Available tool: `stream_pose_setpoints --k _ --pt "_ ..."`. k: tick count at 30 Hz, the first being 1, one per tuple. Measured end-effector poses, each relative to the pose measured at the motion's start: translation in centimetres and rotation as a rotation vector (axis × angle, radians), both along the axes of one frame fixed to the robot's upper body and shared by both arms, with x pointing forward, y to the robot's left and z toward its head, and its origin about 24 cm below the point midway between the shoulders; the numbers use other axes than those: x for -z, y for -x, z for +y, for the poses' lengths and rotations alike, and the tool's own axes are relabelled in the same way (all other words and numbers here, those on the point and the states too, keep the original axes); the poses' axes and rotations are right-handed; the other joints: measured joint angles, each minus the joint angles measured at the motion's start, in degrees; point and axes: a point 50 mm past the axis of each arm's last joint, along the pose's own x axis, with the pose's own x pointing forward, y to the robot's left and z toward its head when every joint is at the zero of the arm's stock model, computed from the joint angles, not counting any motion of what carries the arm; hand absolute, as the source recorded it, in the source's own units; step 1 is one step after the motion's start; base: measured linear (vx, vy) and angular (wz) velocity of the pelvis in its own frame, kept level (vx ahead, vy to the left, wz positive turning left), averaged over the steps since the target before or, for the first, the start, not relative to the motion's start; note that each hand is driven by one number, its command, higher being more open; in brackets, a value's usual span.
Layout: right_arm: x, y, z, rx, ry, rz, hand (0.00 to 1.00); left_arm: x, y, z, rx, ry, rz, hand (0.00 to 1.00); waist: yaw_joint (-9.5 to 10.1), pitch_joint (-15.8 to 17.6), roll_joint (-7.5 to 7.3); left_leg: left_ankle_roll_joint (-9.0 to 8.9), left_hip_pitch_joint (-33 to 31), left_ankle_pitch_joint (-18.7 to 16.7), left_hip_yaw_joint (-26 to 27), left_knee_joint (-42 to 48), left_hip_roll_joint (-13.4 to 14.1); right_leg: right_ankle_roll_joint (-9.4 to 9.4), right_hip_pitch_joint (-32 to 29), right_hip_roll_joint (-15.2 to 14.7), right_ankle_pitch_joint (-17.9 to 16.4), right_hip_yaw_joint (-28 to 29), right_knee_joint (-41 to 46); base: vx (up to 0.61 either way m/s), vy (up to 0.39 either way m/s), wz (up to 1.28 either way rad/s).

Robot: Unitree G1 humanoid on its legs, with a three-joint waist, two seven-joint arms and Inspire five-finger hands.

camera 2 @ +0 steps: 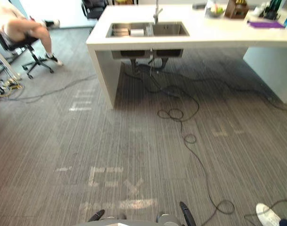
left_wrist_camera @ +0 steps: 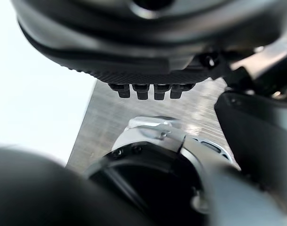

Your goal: Walk over to the sink, pick up the cup, carry it to the dishwasher, place the cup inside the dishwasher, then close the dishwasher door

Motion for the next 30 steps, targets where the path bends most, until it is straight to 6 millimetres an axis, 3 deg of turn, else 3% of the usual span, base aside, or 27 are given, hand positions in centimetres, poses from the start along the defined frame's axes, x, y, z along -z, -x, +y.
stream_pose_setpoints --k 2,5,8,13,16,20,24,28,30 --pt "0.1 0.1 0.0 -0.008 0.018 0.000 1.00 -0.1 -1.1 -0.3 0.003 0.004 -0.043 1.00 -0.08 0.31 0.09 -0.41 2.19 0.29 0.00 -1.63 -0.04 0.37 2.60 0.30 0.59 -0.59 -2.35 0.09 -0.009 0.03" --pt "-0.1 -1.7 -0.1 -0.058 0.082 -0.058 1.00 -0.2 -2.3 -0.5 0.026 0.027 -0.097 1.00 -1.57 0.82 0.04 -1.30 4.40 0.10 -0.01 -2.81 -0.06 0.58 5.41 0.43 0.72 -2.07 -4.53 0.07 -0.010 0.09" --pt "-0.4 -3.5 -0.5 -0.080 0.135 -0.106 1.00 -0.4 -3.6 -0.6 0.078 0.019 -0.141 1.00 -1.40 1.84 0.23 -2.32 4.51 0.27 -0.24 -3.46 -0.08 0.83 6.42 0.40 0.88 -3.70 -5.79 0.06 -0.008 0.17" --pt "-1.5 -7.9 0.1 -0.145 0.171 -0.237 1.00 -0.7 -5.1 -1.2 0.145 -0.026 -0.158 1.00 -1.58 2.06 0.32 -3.45 5.33 0.63 -0.26 -4.52 -0.39 1.31 8.13 0.20 0.90 -6.35 -7.04 0.06 0.001 0.17" --pt "-2.3 -10.6 0.9 -0.223 0.175 -0.324 1.00 -0.9 -6.0 -1.7 0.202 -0.055 -0.159 1.00 -1.50 2.36 0.10 -3.49 6.49 0.65 -0.29 -5.06 -0.65 2.62 9.78 0.02 0.68 -7.74 -7.54 0.03 0.012 0.14" --pt "-2.4 -11.3 1.9 -0.177 0.130 -0.352 1.00 -0.9 -6.2 -2.0 0.266 -0.098 -0.148 1.00 -1.36 2.42 0.00 -3.63 8.30 0.75 -0.24 -6.46 -1.04 5.05 11.21 -0.38 0.01 -8.62 -7.41 0.03 0.032 0.08" --pt "-2.2 -10.6 2.3 -0.174 0.107 -0.325 1.00 -1.0 -7.0 -2.4 0.412 -0.161 -0.162 1.00 -1.35 2.46 -0.15 -3.63 9.01 0.75 0.26 -7.25 -1.63 5.60 11.58 -0.96 -0.17 -8.78 -7.29 0.02 0.041 0.01" --pt "-1.9 -10.0 2.3 -0.174 0.101 -0.296 1.00 -1.4 -8.3 -2.7 0.788 -0.306 -0.210 1.00 -1.42 2.41 -0.35 -3.99 10.26 0.50 1.76 -7.36 -1.51 5.94 12.34 -0.97 -0.34 -8.35 -6.86 0.01 0.015 -0.08" --pt "-1.8 -9.8 2.2 -0.173 0.103 -0.288 1.00 -1.2 -8.0 -2.6 0.750 -0.286 -0.196 1.00 -1.48 2.35 -0.34 -4.31 11.45 0.28 3.45 -7.35 -1.41 6.20 12.98 -0.93 -0.51 -7.79 -6.62 -0.01 0.005 -0.23"
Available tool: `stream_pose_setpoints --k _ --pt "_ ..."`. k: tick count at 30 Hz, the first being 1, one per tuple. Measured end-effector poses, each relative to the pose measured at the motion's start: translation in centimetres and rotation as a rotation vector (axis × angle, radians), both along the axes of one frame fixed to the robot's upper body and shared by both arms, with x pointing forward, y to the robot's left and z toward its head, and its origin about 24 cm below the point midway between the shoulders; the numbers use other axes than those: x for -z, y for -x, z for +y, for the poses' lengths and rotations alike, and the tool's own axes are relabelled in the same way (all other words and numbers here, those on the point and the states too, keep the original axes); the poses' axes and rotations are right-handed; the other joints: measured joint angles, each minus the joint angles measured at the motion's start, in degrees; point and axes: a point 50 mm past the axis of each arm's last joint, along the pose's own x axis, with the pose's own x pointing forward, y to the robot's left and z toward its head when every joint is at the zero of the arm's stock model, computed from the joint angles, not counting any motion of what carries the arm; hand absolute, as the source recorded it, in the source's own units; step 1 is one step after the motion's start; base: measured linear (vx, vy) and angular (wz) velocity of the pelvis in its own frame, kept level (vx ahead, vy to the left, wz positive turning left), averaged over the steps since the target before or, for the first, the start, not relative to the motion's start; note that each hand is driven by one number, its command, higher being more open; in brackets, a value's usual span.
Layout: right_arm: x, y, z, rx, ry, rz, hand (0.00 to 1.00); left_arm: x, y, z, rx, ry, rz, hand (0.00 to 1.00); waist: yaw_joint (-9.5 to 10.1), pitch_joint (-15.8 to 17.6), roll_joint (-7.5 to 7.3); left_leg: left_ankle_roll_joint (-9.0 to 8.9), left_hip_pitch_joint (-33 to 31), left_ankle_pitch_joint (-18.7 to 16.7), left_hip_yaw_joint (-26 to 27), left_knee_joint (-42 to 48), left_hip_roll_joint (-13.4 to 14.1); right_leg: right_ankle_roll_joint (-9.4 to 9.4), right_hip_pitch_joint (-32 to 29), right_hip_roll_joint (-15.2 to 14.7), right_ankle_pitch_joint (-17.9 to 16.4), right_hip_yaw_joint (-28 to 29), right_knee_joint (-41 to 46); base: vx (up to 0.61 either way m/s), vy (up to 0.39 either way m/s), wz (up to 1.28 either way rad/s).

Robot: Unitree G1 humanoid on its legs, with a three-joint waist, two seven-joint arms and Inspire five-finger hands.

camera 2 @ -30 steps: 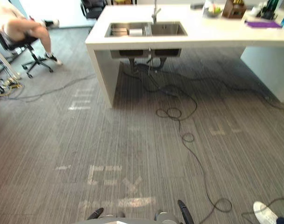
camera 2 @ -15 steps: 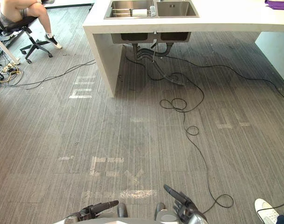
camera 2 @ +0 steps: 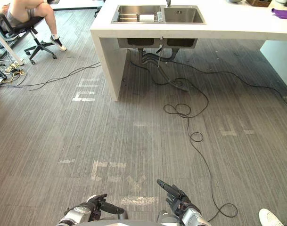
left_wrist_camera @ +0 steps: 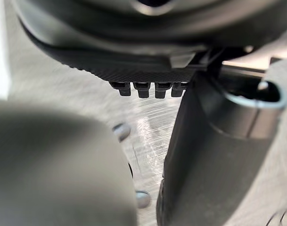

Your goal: Walk over to the sink, pick up the cup, carry it to the dishwasher, place the cup inside the dishwasher, then close the dishwasher door

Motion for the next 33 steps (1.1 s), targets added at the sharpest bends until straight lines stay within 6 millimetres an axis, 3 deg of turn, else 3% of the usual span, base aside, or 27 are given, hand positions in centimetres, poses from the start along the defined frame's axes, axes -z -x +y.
stream_pose_setpoints --k 5,8,12,15,20,23,25,27,28,29,30,31,33 --pt "0.3 1.0 -0.3 0.035 0.004 0.032 1.00 0.4 1.3 0.1 -0.414 0.223 0.036 1.00 0.00 -0.63 -0.18 0.01 0.39 -0.02 0.31 0.00 0.08 0.09 0.29 0.08 -0.08 0.09 0.00 0.00 -0.001 -0.04" --pt "0.5 1.6 -0.4 0.058 0.003 0.043 1.00 0.5 2.1 0.7 -0.546 0.300 0.052 1.00 0.17 -1.49 -0.20 0.06 0.73 -0.04 0.51 0.00 0.05 0.04 0.68 0.07 -0.05 0.03 0.00 0.00 0.000 0.00" --pt "0.7 2.0 -0.3 0.092 -0.001 0.063 1.00 0.6 2.5 1.0 -0.556 0.316 0.069 1.00 0.35 -1.75 -0.39 0.47 2.20 -0.24 1.93 0.00 0.01 -0.66 1.55 0.08 0.32 0.95 -0.01 -0.04 0.010 -0.12" --pt "0.8 2.0 -0.3 0.094 -0.002 0.073 1.00 0.7 3.0 1.1 -0.570 0.319 0.087 1.00 0.26 -2.03 -0.50 2.71 2.99 -0.48 3.33 -0.01 -0.11 -2.18 1.56 0.19 0.61 2.30 -0.01 -0.08 0.012 -0.28" --pt "0.9 2.3 -0.1 0.093 -0.013 0.092 1.00 0.8 3.5 1.3 -0.598 0.316 0.112 1.00 0.36 -2.48 -0.97 4.44 2.85 -0.52 4.76 -0.05 -0.53 -3.09 0.42 -0.24 0.60 3.26 0.62 -0.09 0.015 -0.14" --pt "0.6 1.5 -0.3 0.096 -0.010 0.076 1.00 0.8 3.4 1.6 -0.606 0.312 0.109 1.00 0.32 -2.83 -1.80 5.72 0.16 -1.07 5.27 0.06 -2.08 -2.00 -7.33 -3.86 -4.86 2.25 11.85 -0.04 0.065 0.04" --pt "0.4 1.0 -1.1 0.118 0.002 0.059 1.00 0.6 2.7 1.5 -0.599 0.316 0.094 1.00 0.45 -2.67 -2.67 7.02 -0.30 -1.82 4.65 0.20 -3.66 -0.84 -12.20 -8.42 -7.57 1.00 24.31 0.04 0.033 0.26" --pt "0.1 0.4 -1.8 0.127 0.021 0.043 1.00 0.7 2.6 1.7 -0.607 0.312 0.099 1.00 0.46 -2.28 -3.10 7.55 -0.03 -3.17 4.20 2.33 -4.21 -1.46 -15.79 -11.70 -7.18 0.92 34.73 0.05 0.048 0.19" --pt "-0.1 0.1 -2.0 0.128 0.028 0.031 1.00 0.6 2.3 1.9 -0.619 0.314 0.086 1.00 0.45 -1.64 -3.66 7.98 0.42 -4.76 3.54 4.64 -4.46 -2.81 -17.44 -13.95 -6.06 1.19 41.12 0.09 0.067 0.28" --pt "-0.2 -0.2 -2.3 0.145 0.031 0.016 1.00 0.5 2.2 2.1 -0.628 0.318 0.077 1.00 0.34 -1.00 -4.13 8.64 0.98 -7.07 2.51 7.78 -4.27 -2.91 -19.95 -16.40 -2.42 2.26 48.62 0.14 0.061 0.29" --pt "-0.5 -0.6 -2.7 0.156 0.029 -0.010 1.00 0.4 2.0 2.2 -0.632 0.322 0.066 1.00 0.38 -0.34 -3.77 8.93 1.39 -9.34 1.98 11.01 -3.49 -2.52 -22.86 -16.78 -1.67 3.88 54.42 0.16 0.054 0.27" --pt "-0.6 -0.8 -2.7 0.155 0.029 -0.022 1.00 0.3 1.9 2.2 -0.636 0.327 0.060 1.00 0.38 -0.08 -3.58 8.83 1.41 -10.46 1.68 12.60 -2.72 -2.56 -23.73 -16.35 -3.03 3.99 55.17 0.23 0.050 0.28" --pt "-1.0 -1.6 -2.3 0.141 0.023 -0.065 1.00 0.0 1.2 2.3 -0.613 0.334 0.050 1.00 0.08 1.18 -3.37 8.42 2.67 -12.02 0.08 14.16 -1.23 -2.21 -24.87 -14.34 -5.86 2.46 49.11 0.21 0.018 0.39"
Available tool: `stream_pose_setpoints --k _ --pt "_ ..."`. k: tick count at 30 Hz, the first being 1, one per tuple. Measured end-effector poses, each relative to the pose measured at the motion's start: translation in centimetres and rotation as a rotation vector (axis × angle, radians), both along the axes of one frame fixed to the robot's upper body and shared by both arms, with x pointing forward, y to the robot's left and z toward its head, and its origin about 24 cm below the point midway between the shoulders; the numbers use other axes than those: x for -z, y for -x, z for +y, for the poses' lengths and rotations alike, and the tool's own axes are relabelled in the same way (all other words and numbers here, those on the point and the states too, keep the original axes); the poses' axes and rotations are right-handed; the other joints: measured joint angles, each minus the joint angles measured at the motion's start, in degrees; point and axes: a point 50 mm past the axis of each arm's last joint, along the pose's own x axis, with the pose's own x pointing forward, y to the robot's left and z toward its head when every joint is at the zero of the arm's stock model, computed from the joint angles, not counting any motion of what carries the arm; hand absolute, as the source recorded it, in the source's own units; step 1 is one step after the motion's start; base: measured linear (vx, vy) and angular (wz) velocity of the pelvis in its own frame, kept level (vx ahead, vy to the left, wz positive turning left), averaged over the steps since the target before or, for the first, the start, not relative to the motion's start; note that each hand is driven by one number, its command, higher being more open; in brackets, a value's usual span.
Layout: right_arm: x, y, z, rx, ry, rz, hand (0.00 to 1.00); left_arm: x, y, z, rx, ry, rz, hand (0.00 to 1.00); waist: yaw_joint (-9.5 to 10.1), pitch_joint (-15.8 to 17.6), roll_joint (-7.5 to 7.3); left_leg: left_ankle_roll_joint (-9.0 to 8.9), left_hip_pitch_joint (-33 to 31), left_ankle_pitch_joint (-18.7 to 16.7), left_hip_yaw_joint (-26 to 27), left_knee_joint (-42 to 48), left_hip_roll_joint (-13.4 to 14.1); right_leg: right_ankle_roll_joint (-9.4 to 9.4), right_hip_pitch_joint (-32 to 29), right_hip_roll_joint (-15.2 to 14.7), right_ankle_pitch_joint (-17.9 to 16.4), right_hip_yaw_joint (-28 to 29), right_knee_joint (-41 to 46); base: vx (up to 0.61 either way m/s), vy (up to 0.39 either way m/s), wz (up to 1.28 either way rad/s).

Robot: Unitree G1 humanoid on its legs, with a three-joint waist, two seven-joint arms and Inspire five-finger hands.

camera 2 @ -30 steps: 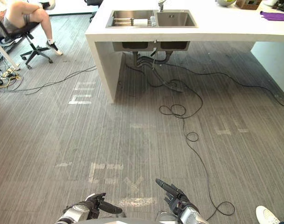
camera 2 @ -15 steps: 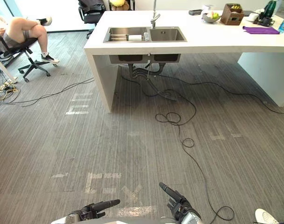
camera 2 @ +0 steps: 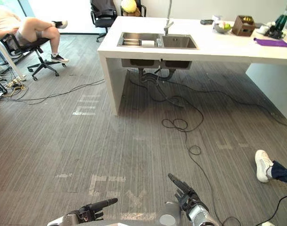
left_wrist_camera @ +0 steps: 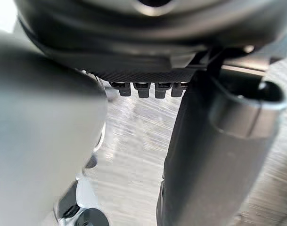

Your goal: Walk over to the sink, pick up the cup, carry it to the dishwasher, place the cup inside the dishwasher, then close the dishwasher door

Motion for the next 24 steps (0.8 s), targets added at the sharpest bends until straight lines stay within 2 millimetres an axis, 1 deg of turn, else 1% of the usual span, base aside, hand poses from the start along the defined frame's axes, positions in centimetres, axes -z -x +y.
stream_pose_setpoints --k 1,2,3,4,5,6,7,8,9,10,11,12,13,14,15,16,17,18,19,20,21,22,23,24 --pt "-0.1 -0.2 0.1 -0.008 0.004 -0.009 1.00 -0.2 -0.3 0.1 0.010 -0.003 0.003 1.00 0.00 0.59 -0.13 -0.29 0.43 -0.15 -0.59 0.04 0.39 0.12 -0.19 1.15 0.10 -0.65 -5.98 0.28 -0.060 0.45" --pt "-0.3 -0.5 0.3 -0.010 0.005 -0.021 1.00 -0.4 -0.9 0.0 0.027 -0.006 0.005 1.00 0.03 1.34 -0.14 -1.27 0.48 -0.29 -1.47 0.44 0.75 0.64 -0.68 2.86 0.91 -0.76 -15.67 0.29 -0.085 0.42" --pt "-0.5 -0.8 0.5 -0.004 0.003 -0.025 1.00 -0.6 -1.4 0.0 0.033 -0.012 -0.004 1.00 0.02 2.06 -0.25 -1.85 0.36 -0.73 -2.05 1.01 0.95 1.60 -0.71 4.08 3.17 -0.46 -23.76 0.37 -0.138 0.45" --pt "-0.5 -1.0 0.9 0.007 -0.004 -0.023 1.00 -0.8 -1.9 -0.2 0.035 -0.012 -0.021 1.00 0.05 2.62 -0.47 -2.97 0.11 -1.62 -2.91 1.58 0.76 2.83 -0.10 5.14 5.73 -0.23 -33.37 0.26 -0.124 0.39" --pt "-0.5 -1.0 1.0 0.016 -0.006 -0.022 1.00 -0.9 -2.1 -0.2 0.026 -0.006 -0.031 1.00 0.03 3.02 -0.76 -3.45 0.44 -2.17 -3.42 1.81 0.50 3.36 0.48 5.17 6.39 -0.44 -36.19 0.33 -0.200 0.49" --pt "-0.4 -0.7 1.1 0.059 -0.029 -0.006 1.00 -1.0 -2.3 -0.4 0.009 0.005 -0.041 1.00 0.04 3.36 -1.89 -4.55 1.44 -3.94 -4.81 2.43 -0.19 3.17 1.97 4.77 6.83 -0.51 -38.93 0.33 -0.247 0.51" --pt "-0.4 -0.6 0.7 0.103 -0.044 -0.006 1.00 -1.0 -2.5 -1.0 -0.013 0.024 -0.047 1.00 -0.12 3.78 -0.89 -5.24 1.73 -5.82 -6.01 3.32 0.97 2.35 2.25 5.49 11.83 0.39 -38.22 0.39 -0.300 0.50" --pt "-0.4 -0.5 0.5 0.124 -0.053 -0.003 1.00 -0.9 -2.5 -1.5 -0.017 0.043 -0.045 1.00 -0.25 3.38 0.50 -5.16 1.58 -6.69 -6.56 3.39 1.96 2.01 1.53 6.41 12.04 0.59 -36.49 0.32 -0.249 0.35" --pt "-0.4 -0.3 -0.1 0.162 -0.057 -0.005 1.00 -0.7 -2.4 -2.3 -0.010 0.062 -0.041 1.00 -0.24 2.73 1.64 -5.22 1.53 -8.19 -7.03 3.61 3.60 0.85 -0.44 7.80 11.84 1.43 -32.33 0.38 -0.292 0.22" --pt "-0.4 -0.1 -0.3 0.182 -0.058 -0.002 1.00 -0.5 -2.2 -2.4 0.015 0.053 -0.038 1.00 -0.39 2.29 2.45 -4.82 1.97 -10.10 -7.31 4.53 5.46 -2.66 -2.02 8.90 10.05 1.50 -27.27 0.32 -0.254 0.15" --pt "-0.2 0.3 -0.5 0.191 -0.056 0.009 1.00 -0.3 -1.9 -2.3 0.035 0.048 -0.034 1.00 -0.53 1.82 3.22 -4.39 2.29 -10.89 -7.35 4.95 6.41 -4.75 -2.58 9.51 8.68 1.13 -25.20 0.43 -0.289 0.12" --pt "0.2 1.2 -0.7 0.212 -0.053 0.046 1.00 0.1 -1.4 -2.5 0.080 0.038 -0.026 1.00 -0.48 0.80 3.67 -4.09 2.10 -10.13 -7.28 8.85 7.98 -7.62 -2.69 10.13 5.62 0.35 -21.97 0.39 -0.260 0.03" --pt "0.6 2.1 -1.0 0.214 -0.053 0.092 1.00 -0.1 -1.9 -2.7 0.113 0.046 -0.067 1.00 -0.77 0.68 4.03 -3.04 -1.66 -7.57 -6.35 18.54 9.88 -7.83 -2.04 10.43 3.64 0.15 -20.19 0.40 -0.263 0.03" --pt "0.9 2.9 -1.1 0.208 -0.050 0.121 1.00 -0.1 -2.1 -2.9 0.115 0.060 -0.085 1.00 -1.20 0.52 4.70 -3.71 -3.47 -5.58 -5.94 23.17 11.30 -8.08 -1.00 10.86 2.76 -0.22 -20.31 0.42 -0.265 0.04" --pt "1.3 4.6 -1.4 0.179 -0.038 0.178 1.00 0.0 -2.0 -3.3 0.107 0.085 -0.113 1.00 -1.74 0.15 6.41 -5.57 -6.54 -0.12 -4.89 31.46 14.54 -8.46 1.69 12.29 1.20 -0.87 -21.71 0.47 -0.218 0.12" --pt "1.8 6.5 -1.6 0.156 -0.021 0.238 1.00 0.0 -2.2 -3.8 0.086 0.098 -0.137 1.00 -1.90 0.15 7.68 -6.10 -9.97 4.74 -4.64 39.47 17.60 -9.46 5.28 14.08 0.03 -1.37 -24.75 0.49 -0.182 0.12" --pt "1.9 7.3 -1.9 0.160 -0.015 0.264 1.00 -0.1 -2.4 -4.1 0.063 0.109 -0.155 1.00 -2.00 0.31 8.20 -5.97 -12.18 3.96 -4.52 43.95 18.50 -9.62 7.49 14.82 -0.08 -1.55 -26.49 0.58 -0.149 0.14" --pt "2.1 8.3 -2.2 0.169 -0.007 0.303 1.00 -0.4 -3.3 -4.5 0.021 0.126 -0.201 1.00 -2.06 0.98 8.12 -5.58 -15.94 1.75 -4.17 49.63 18.84 -9.64 11.97 15.53 -0.06 -1.93 -30.03 0.46 -0.095 0.14" --pt "2.2 8.5 -2.2 0.167 -0.005 0.315 1.00 -0.6 -3.7 -4.6 0.002 0.135 -0.223 1.00 -2.07 1.33 7.65 -5.47 -17.49 0.95 -3.58 50.23 18.55 -9.37 14.19 15.59 0.18 -2.38 -31.64 0.50 -0.117 0.17" --pt "2.4 8.8 -1.9 0.162 -0.013 0.310 1.00 -1.2 -4.7 -5.0 -0.014 0.153 -0.289 1.00 -1.56 2.21 6.40 -5.84 -20.50 0.16 -0.98 46.15 17.61 -8.69 18.77 15.61 0.57 -2.84 -34.84 0.29 -0.079 0.05" --pt "2.3 8.6 -2.0 0.160 -0.014 0.295 1.00 -1.5 -5.1 -5.4 -0.020 0.164 -0.318 1.00 -1.19 2.43 6.06 -5.85 -21.52 0.17 0.53 42.80 17.25 -8.62 19.81 15.63 0.61 -2.61 -35.98 0.33 -0.080 -0.05" --pt "2.2 8.0 -2.1 0.158 -0.012 0.257 1.00 -1.9 -5.6 -6.0 -0.025 0.178 -0.354 1.00 -0.86 2.61 5.78 -5.99 -23.23 0.27 2.24 36.33 16.13 -8.44 20.88 15.51 0.72 -2.30 -37.46 0.37 -0.016 -0.27" --pt "1.8 6.5 -2.3 0.165 -0.006 0.187 1.00 -2.5 -6.3 -7.0 -0.028 0.197 -0.399 1.00 -0.56 2.76 5.62 -6.53 -25.26 0.80 3.37 22.40 13.14 -7.93 21.76 15.00 0.77 -1.29 -38.93 0.37 0.018 -0.32" --pt "1.6 5.8 -2.4 0.162 -0.001 0.159 1.00 -2.6 -6.4 -7.4 -0.033 0.200 -0.412 1.00 -0.49 2.97 5.55 -6.93 -25.56 1.76 3.30 16.70 11.91 -7.79 22.07 14.73 0.74 -0.72 -39.17 0.31 0.060 -0.39"
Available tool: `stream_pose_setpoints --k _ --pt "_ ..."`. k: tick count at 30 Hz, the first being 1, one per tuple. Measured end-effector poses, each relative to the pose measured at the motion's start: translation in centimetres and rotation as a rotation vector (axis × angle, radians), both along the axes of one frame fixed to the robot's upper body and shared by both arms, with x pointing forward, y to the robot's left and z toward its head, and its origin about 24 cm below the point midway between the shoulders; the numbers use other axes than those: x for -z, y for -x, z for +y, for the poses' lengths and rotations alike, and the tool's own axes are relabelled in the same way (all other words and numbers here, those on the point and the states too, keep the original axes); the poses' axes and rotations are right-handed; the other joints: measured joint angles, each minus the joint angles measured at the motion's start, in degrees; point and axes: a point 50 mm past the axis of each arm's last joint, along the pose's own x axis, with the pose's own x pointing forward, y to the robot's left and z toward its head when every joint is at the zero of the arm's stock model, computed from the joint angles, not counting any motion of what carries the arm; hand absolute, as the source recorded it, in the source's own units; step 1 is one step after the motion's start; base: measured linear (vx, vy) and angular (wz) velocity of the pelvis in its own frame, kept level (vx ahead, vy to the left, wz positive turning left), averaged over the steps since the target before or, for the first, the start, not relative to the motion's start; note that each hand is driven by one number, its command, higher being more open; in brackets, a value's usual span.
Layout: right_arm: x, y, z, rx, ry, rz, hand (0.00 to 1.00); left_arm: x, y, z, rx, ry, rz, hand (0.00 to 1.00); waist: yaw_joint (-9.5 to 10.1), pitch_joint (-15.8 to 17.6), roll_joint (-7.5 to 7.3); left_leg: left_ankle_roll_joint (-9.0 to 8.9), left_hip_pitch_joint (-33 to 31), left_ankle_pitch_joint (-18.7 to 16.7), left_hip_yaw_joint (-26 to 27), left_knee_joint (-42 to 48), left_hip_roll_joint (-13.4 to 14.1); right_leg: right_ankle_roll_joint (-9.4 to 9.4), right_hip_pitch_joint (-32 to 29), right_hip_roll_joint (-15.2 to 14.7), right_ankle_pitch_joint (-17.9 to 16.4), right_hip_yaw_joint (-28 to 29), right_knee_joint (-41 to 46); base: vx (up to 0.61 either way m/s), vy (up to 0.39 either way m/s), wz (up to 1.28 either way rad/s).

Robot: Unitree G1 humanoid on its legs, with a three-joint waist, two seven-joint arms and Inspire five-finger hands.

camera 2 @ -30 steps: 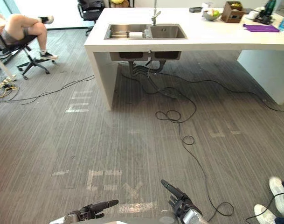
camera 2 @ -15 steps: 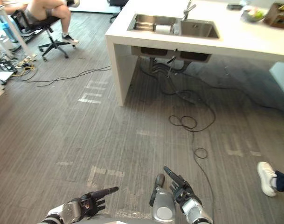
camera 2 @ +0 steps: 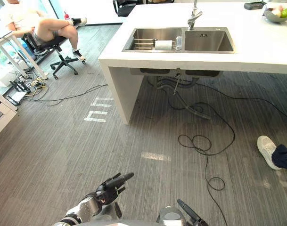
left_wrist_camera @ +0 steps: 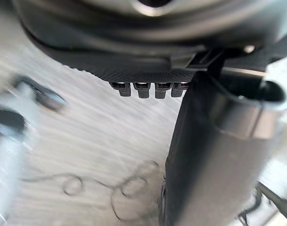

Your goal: Walk over to the sink, pick up the cup, carry it to the dishwasher, place the cup inside the dishwasher, then close the dishwasher door

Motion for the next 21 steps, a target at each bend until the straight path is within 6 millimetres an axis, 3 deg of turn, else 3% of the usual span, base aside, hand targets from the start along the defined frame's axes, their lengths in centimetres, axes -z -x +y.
stream_pose_setpoints --k 2,3,5,6,7,9,11,12,13,14,16,17,18,19,20,21 --pt "-0.6 -1.7 -0.2 0.000 0.012 -0.074 1.00 -0.4 -0.3 -0.6 -0.013 0.002 -0.022 1.00 0.09 0.69 0.08 -1.90 0.21 4.63 -0.71 -15.24 -2.42 0.93 2.08 -0.33 -0.02 1.41 -2.01 0.25 0.105 -0.35" --pt "-0.7 -2.1 -0.2 0.005 0.007 -0.097 1.00 -0.6 -0.3 -0.8 -0.019 -0.004 -0.026 1.00 0.22 1.01 0.59 -3.13 0.11 5.55 -0.64 -20.01 -2.41 2.48 3.97 0.19 -0.34 1.86 -3.52 0.30 0.168 -0.30" --pt "-0.5 -1.2 -0.2 0.021 -0.011 -0.081 1.00 -0.2 0.4 -0.7 -0.028 -0.028 0.007 1.00 0.43 0.83 1.40 -2.85 1.97 5.71 1.46 -19.87 -1.71 4.77 8.04 0.60 -3.03 2.99 -3.62 0.36 0.261 -0.22" --pt "-0.3 -0.8 0.0 0.032 -0.029 -0.072 1.00 -0.1 0.6 -0.3 -0.035 -0.044 0.012 1.00 0.60 0.79 1.49 -0.66 2.75 9.98 0.61 -19.52 -1.67 5.48 9.38 0.13 -4.75 3.72 -2.86 0.42 0.330 -0.32" --pt "-0.2 -0.7 0.6 0.008 -0.048 -0.061 1.00 -0.3 0.5 0.2 -0.046 -0.067 0.004 1.00 1.21 0.59 0.20 0.13 2.16 11.35 0.50 -17.31 -2.55 5.46 9.23 -1.14 -6.08 4.75 -2.42 0.35 0.271 -0.36" --pt "-0.1 -0.8 1.4 0.000 -0.076 -0.057 1.00 -0.8 -0.1 1.2 -0.060 -0.104 -0.029 1.00 2.31 0.67 -0.84 0.16 -0.43 11.32 -0.06 -12.62 -3.39 5.31 8.48 -2.73 -6.98 6.03 -2.56 0.32 0.214 -0.37" --pt "-0.1 -0.7 1.3 0.007 -0.074 -0.047 1.00 -0.9 -0.2 1.6 -0.069 -0.121 -0.035 1.00 2.27 0.36 -1.40 1.56 -2.69 10.44 -0.54 -7.07 -4.25 6.08 8.74 -4.37 -7.97 6.09 -1.94 0.34 0.187 -0.14" --pt "0.0 -0.5 1.2 0.012 -0.071 -0.029 1.00 -0.9 -0.2 1.9 -0.084 -0.134 -0.026 1.00 2.26 -0.12 -1.95 4.39 -3.02 8.72 -0.61 -4.44 -5.33 5.43 8.42 -5.96 -9.07 6.67 0.37 0.36 0.196 -0.08" --pt "0.1 -0.3 1.2 0.019 -0.069 -0.021 1.00 -0.8 0.0 1.9 -0.099 -0.140 -0.008 1.00 2.26 -1.39 -2.37 6.12 -2.83 7.60 -0.19 -4.13 -6.47 5.70 6.32 -7.70 -8.97 7.63 4.75 0.36 0.204 -0.06" --pt "0.1 -0.2 1.2 0.022 -0.068 -0.020 1.00 -0.7 0.1 1.8 -0.097 -0.143 -0.003 1.00 2.20 -2.35 -2.58 6.59 -2.63 7.16 0.06 -4.57 -7.24 6.06 4.65 -8.75 -8.79 8.08 7.89 0.37 0.202 -0.02" --pt "0.1 -0.5 1.2 0.016 -0.057 -0.029 1.00 -0.6 0.3 1.7 -0.075 -0.166 0.002 1.00 2.33 -3.68 -4.30 7.16 0.05 6.20 1.65 -7.13 -9.52 10.51 -1.19 -12.61 -6.61 10.37 20.79 0.34 0.166 -0.11" --pt "0.0 -0.9 1.4 0.009 -0.048 -0.039 1.00 -0.4 0.6 1.7 -0.069 -0.184 0.013 1.00 2.67 -4.41 -5.56 7.94 2.30 5.38 2.95 -8.22 -10.78 15.51 -5.60 -15.23 -2.82 12.17 29.95 0.38 0.156 -0.33" --pt "-0.1 -1.5 1.6 -0.001 -0.032 -0.054 1.00 -0.1 1.1 1.7 -0.069 -0.200 0.035 1.00 2.73 -4.79 -6.17 8.04 5.17 4.13 3.72 -9.24 -11.40 15.73 -9.60 -17.33 3.28 12.81 38.44 0.43 0.150 -0.38" --pt "-0.2 -1.8 1.5 -0.005 -0.021 -0.059 1.00 0.1 1.4 1.8 -0.070 -0.211 0.049 1.00 2.69 -4.76 -6.12 8.16 6.74 3.68 4.11 -9.84 -11.40 15.12 -11.28 -18.19 4.52 12.64 42.39 0.42 0.101 -0.45" --pt "-0.5 -2.3 1.1 -0.008 0.005 -0.075 1.00 0.4 2.1 2.0 -0.087 -0.242 0.083 1.00 2.46 -4.53 -5.73 7.76 10.83 2.90 4.80 -11.75 -11.05 10.77 -15.27 -19.76 1.61 9.51 50.55 0.32 0.053 -0.37" --pt "-0.6 -2.5 0.9 -0.009 0.012 -0.080 1.00 0.5 2.4 2.2 -0.100 -0.254 0.093 1.00 2.38 -4.52 -5.59 7.62 12.48 2.89 5.11 -12.94 -10.90 8.75 -16.73 -20.25 -0.13 7.56 51.84 0.28 0.023 -0.43"
